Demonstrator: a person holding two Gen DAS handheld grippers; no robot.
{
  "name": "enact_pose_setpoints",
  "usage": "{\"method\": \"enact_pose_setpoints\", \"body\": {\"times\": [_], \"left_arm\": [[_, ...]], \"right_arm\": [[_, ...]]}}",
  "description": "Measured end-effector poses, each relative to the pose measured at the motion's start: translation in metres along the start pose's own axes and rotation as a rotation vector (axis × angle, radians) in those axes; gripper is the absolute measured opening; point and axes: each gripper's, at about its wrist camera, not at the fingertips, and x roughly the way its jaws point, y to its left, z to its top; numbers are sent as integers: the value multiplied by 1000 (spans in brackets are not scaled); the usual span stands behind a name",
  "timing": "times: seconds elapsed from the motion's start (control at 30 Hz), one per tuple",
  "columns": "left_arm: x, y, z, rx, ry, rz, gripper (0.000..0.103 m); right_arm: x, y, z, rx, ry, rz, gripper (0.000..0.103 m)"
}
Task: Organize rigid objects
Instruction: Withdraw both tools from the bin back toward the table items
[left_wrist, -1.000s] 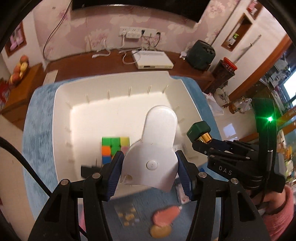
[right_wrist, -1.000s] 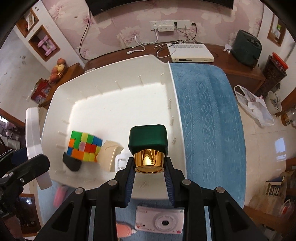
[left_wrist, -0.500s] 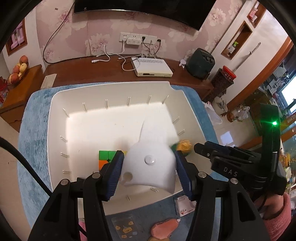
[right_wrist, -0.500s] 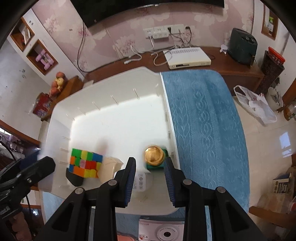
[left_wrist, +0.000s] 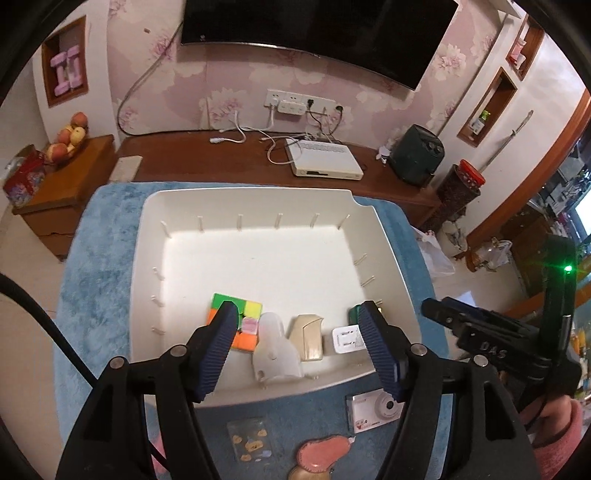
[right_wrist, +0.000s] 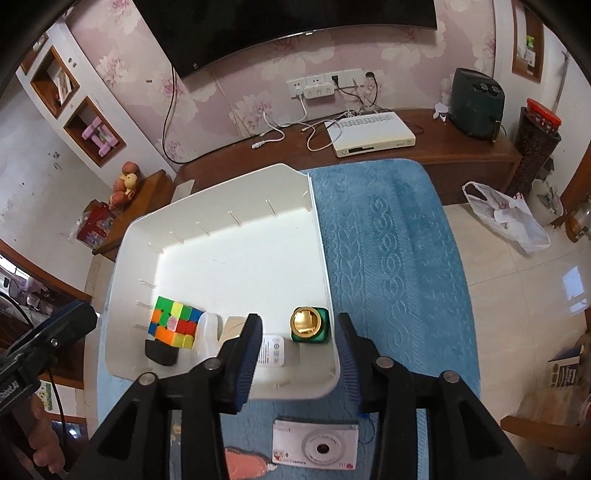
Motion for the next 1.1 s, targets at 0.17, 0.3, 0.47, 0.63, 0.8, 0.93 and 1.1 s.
{"method": "enact_pose_setpoints", "body": {"times": [0.17,0.3,0.47,0.63,0.8,0.93,1.1], "left_arm": [[-19,-3,-14,-27,-22,37,71],[-33,-6,-27,-53,-43,64,71],[-51,-8,-50,-109,-47,101,71],[-66,-14,-77,-151,-51,158,71],[-75,-18,-106,-179,-27,217,71],[-81,-18,-132,-221,-10,261,71],[-87,-16,-160,-278,19,323,71]], "right_arm": [[-16,-7,-9,11,2,33,52],[-27,-11,-17,6,6,57,56],[-39,-15,-30,-10,11,91,61],[-43,-22,-46,-11,42,138,63],[-42,-29,-63,-3,92,187,66],[-39,-31,-82,-9,136,220,68],[-33,-30,-104,3,202,277,69]]}}
